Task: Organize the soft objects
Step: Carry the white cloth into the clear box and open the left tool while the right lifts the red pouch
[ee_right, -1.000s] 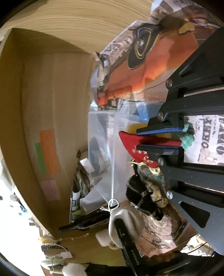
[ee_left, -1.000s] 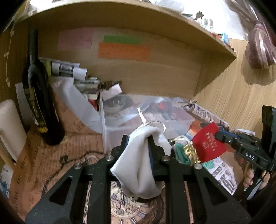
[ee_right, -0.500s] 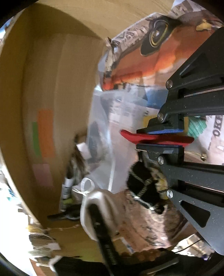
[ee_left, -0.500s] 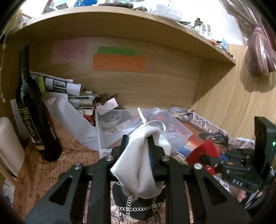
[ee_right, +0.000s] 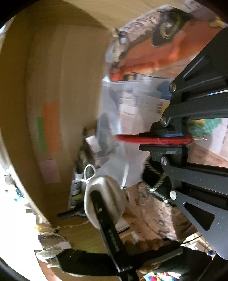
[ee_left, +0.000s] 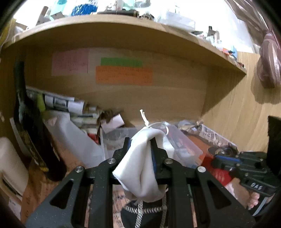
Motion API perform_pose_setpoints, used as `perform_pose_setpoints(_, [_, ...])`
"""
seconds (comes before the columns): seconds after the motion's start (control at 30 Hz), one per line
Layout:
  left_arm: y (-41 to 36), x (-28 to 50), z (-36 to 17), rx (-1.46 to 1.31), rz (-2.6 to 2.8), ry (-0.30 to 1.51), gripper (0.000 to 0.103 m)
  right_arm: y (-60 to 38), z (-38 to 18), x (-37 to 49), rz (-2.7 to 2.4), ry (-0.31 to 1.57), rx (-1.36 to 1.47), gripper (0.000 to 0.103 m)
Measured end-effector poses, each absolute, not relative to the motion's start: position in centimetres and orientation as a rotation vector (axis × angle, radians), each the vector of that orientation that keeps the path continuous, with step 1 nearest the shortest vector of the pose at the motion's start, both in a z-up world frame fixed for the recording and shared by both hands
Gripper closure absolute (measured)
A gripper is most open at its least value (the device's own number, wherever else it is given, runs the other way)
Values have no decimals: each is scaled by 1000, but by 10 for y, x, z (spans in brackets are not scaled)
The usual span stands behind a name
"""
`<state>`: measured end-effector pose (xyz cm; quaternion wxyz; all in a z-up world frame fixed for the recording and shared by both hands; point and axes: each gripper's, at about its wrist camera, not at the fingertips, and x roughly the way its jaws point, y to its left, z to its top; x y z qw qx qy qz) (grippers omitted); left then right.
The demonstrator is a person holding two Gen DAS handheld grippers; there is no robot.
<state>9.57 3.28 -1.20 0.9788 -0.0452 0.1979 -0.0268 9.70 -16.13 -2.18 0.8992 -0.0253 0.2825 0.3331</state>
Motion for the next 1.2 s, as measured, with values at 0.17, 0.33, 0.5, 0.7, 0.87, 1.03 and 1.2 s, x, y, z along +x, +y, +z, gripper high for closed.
perform_pose_setpoints(0.17, [38,119,-8,-90,-51,411,83,-152,3,108,690,510,-74,98])
perform_pose_setpoints(0.33, [42,132,-22,-93,-53,456,83,-145,-14,110,660,568,-135,96])
perform_pose_setpoints(0.5, [39,134,-36,-75,-58,497,83,-160,-36,96,621,630,-166,59])
perform_pose_setpoints(0.7, [41,149,-40,-61,-35,526,83,-181,-59,73,598,717,-115,52])
perform_pose_setpoints(0.87, [39,168,-45,-54,-15,566,83,-174,-73,62,595,751,-141,51])
perform_pose_setpoints(1.03, [33,182,-54,-20,-1,598,83,-179,-74,50,588,764,-135,51])
perform_pose_setpoints(1.2, [28,204,-64,20,11,651,83,-186,-77,50,548,777,-142,51])
